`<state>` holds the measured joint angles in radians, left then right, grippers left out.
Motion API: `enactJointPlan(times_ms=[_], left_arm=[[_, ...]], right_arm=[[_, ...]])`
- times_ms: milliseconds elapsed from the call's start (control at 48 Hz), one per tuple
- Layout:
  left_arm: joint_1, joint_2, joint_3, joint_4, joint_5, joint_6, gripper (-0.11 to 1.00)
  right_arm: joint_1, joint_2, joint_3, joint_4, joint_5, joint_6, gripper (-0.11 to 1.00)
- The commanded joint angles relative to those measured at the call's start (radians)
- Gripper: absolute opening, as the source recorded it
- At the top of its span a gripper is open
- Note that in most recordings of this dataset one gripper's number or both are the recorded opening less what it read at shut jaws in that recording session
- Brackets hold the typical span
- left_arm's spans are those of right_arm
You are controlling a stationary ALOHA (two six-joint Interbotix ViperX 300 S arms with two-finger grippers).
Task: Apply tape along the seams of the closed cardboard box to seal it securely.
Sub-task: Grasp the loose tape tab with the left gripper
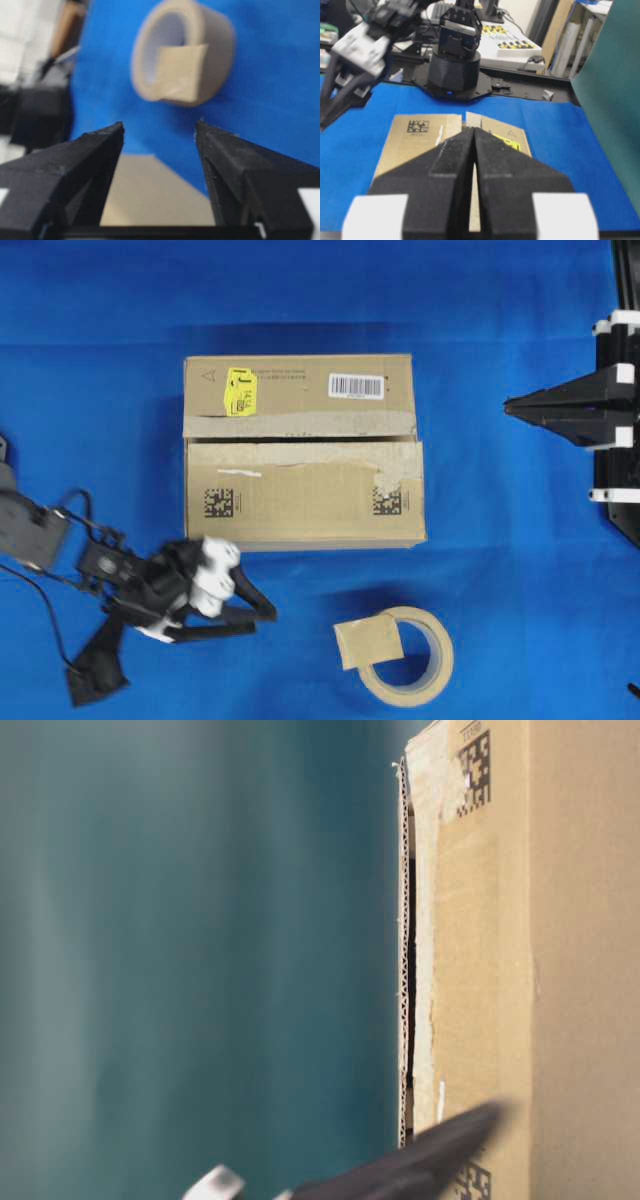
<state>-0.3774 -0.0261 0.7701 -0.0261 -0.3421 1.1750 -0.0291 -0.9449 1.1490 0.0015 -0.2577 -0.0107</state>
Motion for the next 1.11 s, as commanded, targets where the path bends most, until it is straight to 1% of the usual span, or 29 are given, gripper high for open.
enactJointPlan(times_ms=[0,209,375,646,792,855,897,1022,1084], left_arm=[[-0.003,0.057,-0.072,-0.005,0.000,0.034,0.55],[0.014,0.224,-0.195,-0.005,-0.003,0.098,0.55],[0.037,0.304,-0.261,-0.003,-0.003,0.147,0.55],[0.044,0.331,-0.291,-0.003,-0.035,0.160,0.54],[0.044,0.336,-0.295,-0.003,0.000,0.158,0.51],[0.041,0.336,-0.296,-0.003,0.029,0.155,0.45],[0.038,0.336,-0.301,-0.003,0.048,0.146,0.39],[0.032,0.339,-0.308,-0.006,0.075,0.132,0.11],[0.035,0.339,-0.308,-0.006,0.075,0.132,0.01]], right_arm=[[-0.003,0.014,-0.028,-0.002,-0.009,-0.003,-0.02],[-0.003,0.025,-0.025,-0.003,-0.008,-0.005,-0.02],[-0.003,0.031,-0.023,-0.005,-0.006,-0.005,-0.02],[-0.002,0.040,-0.018,-0.008,0.000,-0.008,-0.02],[-0.002,0.043,-0.018,-0.017,0.000,-0.008,-0.02],[-0.002,0.043,-0.018,-0.018,0.000,-0.008,-0.02],[-0.002,0.043,-0.018,-0.018,0.000,-0.008,-0.02],[-0.002,0.043,-0.018,-0.018,0.000,-0.008,-0.02],[-0.002,0.043,-0.018,-0.018,0.000,-0.008,-0.02]])
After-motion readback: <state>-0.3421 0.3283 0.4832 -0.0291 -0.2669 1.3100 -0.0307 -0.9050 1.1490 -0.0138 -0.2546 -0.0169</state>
